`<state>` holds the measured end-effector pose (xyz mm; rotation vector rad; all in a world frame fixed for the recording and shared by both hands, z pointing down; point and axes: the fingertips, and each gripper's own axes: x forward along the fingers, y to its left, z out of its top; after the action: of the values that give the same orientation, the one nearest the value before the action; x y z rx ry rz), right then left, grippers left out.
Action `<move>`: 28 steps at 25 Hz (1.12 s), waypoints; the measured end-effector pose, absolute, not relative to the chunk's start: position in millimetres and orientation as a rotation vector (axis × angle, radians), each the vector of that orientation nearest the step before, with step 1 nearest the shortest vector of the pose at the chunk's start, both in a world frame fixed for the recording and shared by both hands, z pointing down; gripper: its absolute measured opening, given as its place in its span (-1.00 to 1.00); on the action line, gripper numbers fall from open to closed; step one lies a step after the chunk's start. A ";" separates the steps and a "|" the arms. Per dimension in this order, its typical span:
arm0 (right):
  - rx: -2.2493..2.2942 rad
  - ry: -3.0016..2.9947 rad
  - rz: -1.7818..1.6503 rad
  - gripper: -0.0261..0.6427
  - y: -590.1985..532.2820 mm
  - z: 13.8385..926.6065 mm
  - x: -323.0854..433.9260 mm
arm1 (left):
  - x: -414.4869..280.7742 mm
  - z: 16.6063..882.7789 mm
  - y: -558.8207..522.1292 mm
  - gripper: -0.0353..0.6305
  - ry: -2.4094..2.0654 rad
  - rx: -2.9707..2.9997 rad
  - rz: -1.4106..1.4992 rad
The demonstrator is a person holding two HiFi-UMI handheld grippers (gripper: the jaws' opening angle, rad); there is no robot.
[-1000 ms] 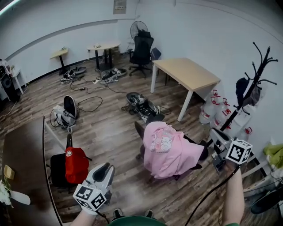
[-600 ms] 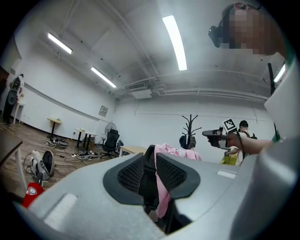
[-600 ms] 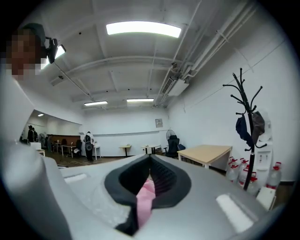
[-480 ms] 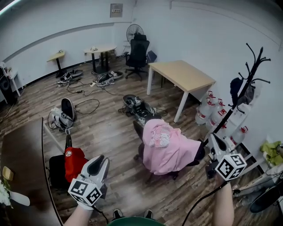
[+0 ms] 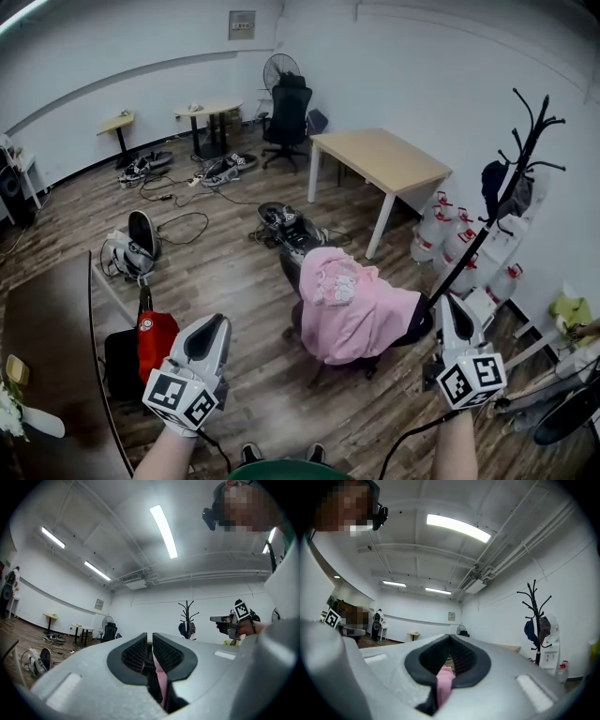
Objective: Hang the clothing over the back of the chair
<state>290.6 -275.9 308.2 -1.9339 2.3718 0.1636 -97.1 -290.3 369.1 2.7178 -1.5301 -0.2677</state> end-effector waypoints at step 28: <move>-2.037 2.263 0.498 -0.91 -224.0 307.1 248.0 | -93.7 390.6 -287.0 -0.76 -1.487 2.690 -0.264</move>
<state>248.0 -224.0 307.1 -2.0374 2.2635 0.4976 -93.7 -287.0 390.6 2.6900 -1.4870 -0.2636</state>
